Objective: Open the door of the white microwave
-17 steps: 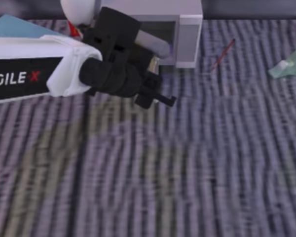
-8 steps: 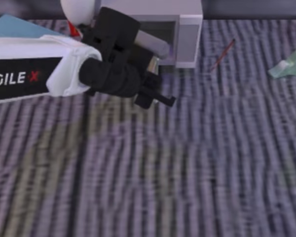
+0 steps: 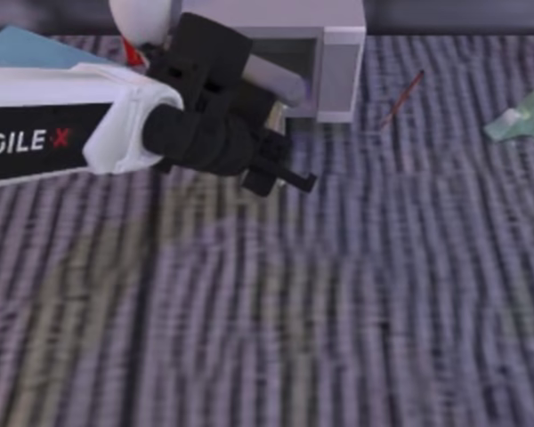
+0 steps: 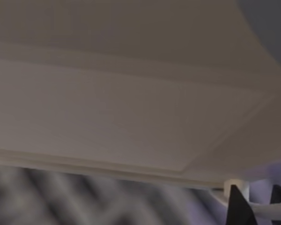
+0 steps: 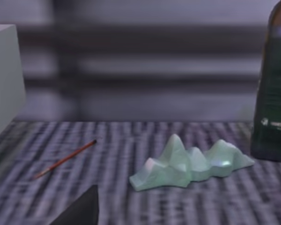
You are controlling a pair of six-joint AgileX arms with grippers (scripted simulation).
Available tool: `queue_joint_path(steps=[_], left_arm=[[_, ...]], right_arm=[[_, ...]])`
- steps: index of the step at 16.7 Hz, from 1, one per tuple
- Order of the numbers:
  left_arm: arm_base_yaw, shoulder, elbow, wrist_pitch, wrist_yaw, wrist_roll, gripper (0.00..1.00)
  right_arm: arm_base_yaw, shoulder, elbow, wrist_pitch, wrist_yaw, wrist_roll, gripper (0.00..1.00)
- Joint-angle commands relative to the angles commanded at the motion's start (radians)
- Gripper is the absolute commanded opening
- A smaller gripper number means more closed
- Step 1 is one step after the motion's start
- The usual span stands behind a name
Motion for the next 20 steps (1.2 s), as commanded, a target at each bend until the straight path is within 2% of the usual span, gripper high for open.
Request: queue_joint_path(steps=[8, 20], left_arm=[[0.042, -0.032, -0.035, -0.003, 0.064, 0.091, 0.0], [0.042, -0.032, -0.036, -0.003, 0.064, 0.091, 0.0]], right_arm=[[0.0, 0.0, 0.0, 0.0, 0.0, 0.0, 1.0], [0.0, 0.0, 0.0, 0.0, 0.0, 0.0, 1.0]])
